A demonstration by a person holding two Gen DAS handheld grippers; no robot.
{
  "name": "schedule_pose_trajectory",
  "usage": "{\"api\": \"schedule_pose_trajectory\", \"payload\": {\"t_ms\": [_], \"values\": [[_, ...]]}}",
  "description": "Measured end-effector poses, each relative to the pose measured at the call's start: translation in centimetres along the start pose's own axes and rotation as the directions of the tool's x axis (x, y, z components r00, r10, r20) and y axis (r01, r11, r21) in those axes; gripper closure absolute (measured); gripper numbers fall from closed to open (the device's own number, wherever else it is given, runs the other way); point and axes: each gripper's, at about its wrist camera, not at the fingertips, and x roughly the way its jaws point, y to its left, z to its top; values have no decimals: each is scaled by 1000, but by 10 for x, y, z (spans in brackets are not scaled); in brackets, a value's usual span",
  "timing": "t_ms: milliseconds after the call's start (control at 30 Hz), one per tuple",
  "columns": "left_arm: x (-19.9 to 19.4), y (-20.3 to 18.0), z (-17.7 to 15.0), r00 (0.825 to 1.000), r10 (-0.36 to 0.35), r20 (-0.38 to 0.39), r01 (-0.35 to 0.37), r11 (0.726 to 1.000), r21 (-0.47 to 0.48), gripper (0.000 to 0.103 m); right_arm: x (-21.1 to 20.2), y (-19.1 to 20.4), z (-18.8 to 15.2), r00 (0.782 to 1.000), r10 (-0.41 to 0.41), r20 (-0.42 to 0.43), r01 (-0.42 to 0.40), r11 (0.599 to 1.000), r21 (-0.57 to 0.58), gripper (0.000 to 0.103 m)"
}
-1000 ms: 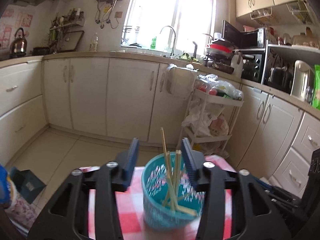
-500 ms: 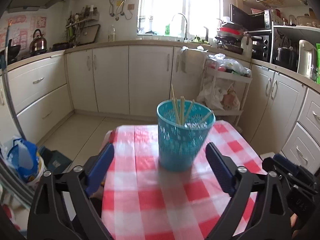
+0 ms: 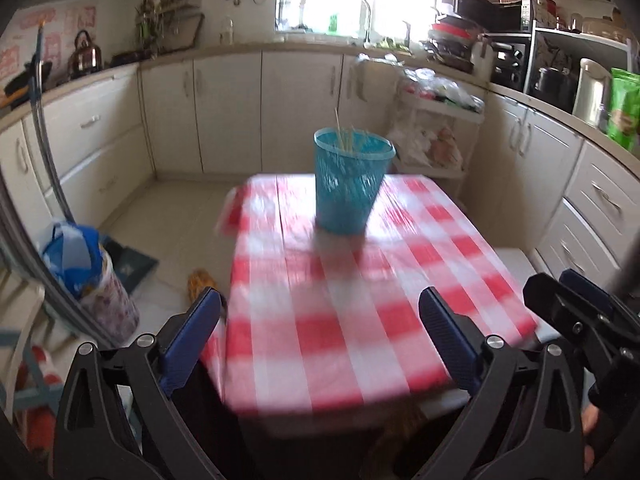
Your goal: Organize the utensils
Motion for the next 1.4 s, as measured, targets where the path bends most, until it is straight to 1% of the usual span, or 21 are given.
{"api": "schedule_pose_trajectory", "payload": {"t_ms": [100, 167, 267, 333, 400, 467, 533, 600, 700, 800, 900, 1400], "values": [[-25, 10, -24, 999, -10, -39, 8, 999, -35, 8, -24, 5, -25, 999, -14, -30, 14, 1000, -4, 9], [-43, 17, -40, 999, 10, -39, -12, 999, -51, 8, -38, 8, -45, 997, -20, -70, 21, 1000, 11, 8], [-63, 23, -56, 998, 32, -48, -34, 998, -56, 8, -55, 16, -72, 992, -12, -124, 15, 1000, 23, 8], [-74, 25, -69, 997, 44, -60, -47, 998, -48, 8, -66, 24, -86, 990, -6, -137, 7, 1000, 6, 8], [-84, 24, -80, 995, 77, -64, -78, 997, -16, 8, -83, 35, -96, 993, -12, -121, 9, 999, -31, 7], [-95, 25, -89, 993, 99, -67, -99, 995, 4, 8, -95, 40, -101, 995, -18, -99, 14, 999, -45, 7], [-104, 30, -92, 993, 101, -58, -102, 995, -10, 8, -98, 42, -102, 995, -18, -94, 15, 999, -40, 7], [-110, 32, -93, 994, 104, -41, -105, 994, -18, 8, -98, 41, -101, 995, -20, -101, 17, 999, -34, 7], [-113, 29, -89, 994, 106, -25, -106, 994, -3, 8, -97, 41, -100, 994, -23, -102, 20, 999, -38, 7], [-111, 27, -87, 994, 104, -27, -104, 995, 6, 8, -94, 40, -99, 993, -23, -112, 19, 999, -33, 7], [-108, 30, -87, 994, 100, -34, -100, 995, -6, 8, -92, 40, -100, 992, -25, -123, 22, 999, -28, 7], [-108, 28, -88, 995, 93, -38, -94, 996, -10, 8, -91, 39, -102, 992, -26, -127, 23, 999, -29, 7]]}}
